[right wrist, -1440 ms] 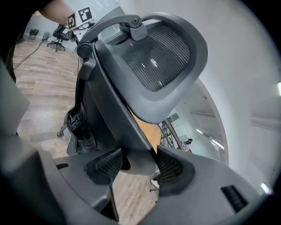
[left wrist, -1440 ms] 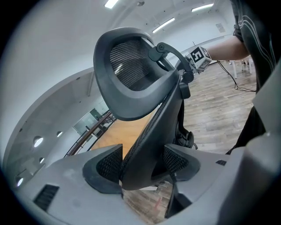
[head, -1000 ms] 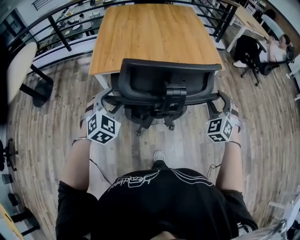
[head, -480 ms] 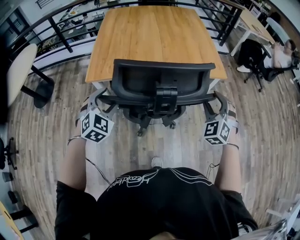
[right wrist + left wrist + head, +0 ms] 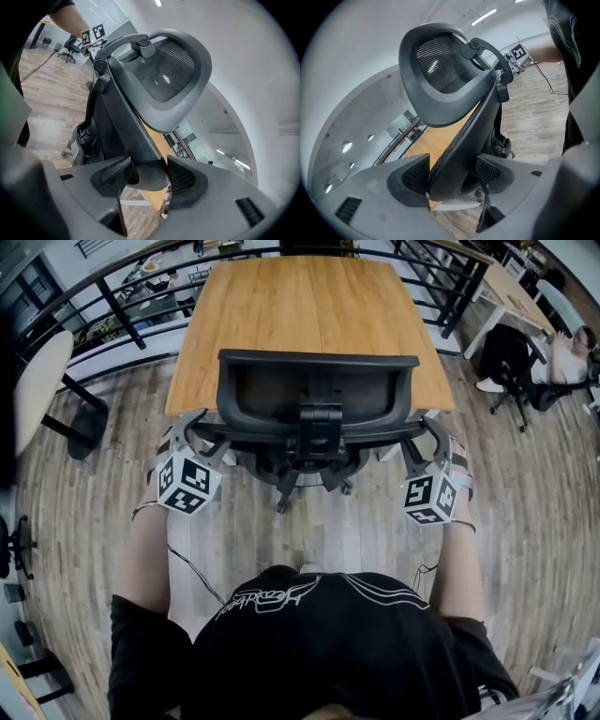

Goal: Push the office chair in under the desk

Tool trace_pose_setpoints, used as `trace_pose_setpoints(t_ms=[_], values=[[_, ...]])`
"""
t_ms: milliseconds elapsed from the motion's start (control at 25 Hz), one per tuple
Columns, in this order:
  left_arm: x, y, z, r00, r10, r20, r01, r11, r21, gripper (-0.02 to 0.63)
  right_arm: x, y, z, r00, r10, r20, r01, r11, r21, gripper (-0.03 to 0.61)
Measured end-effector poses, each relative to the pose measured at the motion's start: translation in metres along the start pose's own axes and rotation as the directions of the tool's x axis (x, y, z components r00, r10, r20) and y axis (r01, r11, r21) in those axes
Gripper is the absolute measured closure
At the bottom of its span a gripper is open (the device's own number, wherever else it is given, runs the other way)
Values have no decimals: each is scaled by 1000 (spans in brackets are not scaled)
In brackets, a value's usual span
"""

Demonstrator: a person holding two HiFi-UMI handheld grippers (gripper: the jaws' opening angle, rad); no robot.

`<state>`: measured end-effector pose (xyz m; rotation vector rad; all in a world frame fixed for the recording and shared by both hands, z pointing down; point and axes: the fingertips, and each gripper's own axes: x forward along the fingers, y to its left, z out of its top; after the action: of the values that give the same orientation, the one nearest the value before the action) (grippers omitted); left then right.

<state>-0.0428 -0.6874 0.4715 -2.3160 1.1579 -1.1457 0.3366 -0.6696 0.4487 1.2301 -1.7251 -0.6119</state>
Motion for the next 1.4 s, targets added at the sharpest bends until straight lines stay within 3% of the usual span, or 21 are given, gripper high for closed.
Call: trace_pose_setpoints(t_ms=[360, 800, 1400], values=[[30, 15, 1, 1000, 11, 9, -11, 1000, 11, 337, 28, -8, -2, 1000, -15, -7, 15, 1000, 5, 313], [99, 95, 23, 1000, -19, 15, 19, 1000, 21, 337, 108, -62, 19, 999, -5, -51, 7, 1000, 24, 313], [108, 94, 22, 1000, -30, -6, 30, 999, 32, 337, 129, -65, 15, 995, -31, -99, 33, 999, 17, 313]])
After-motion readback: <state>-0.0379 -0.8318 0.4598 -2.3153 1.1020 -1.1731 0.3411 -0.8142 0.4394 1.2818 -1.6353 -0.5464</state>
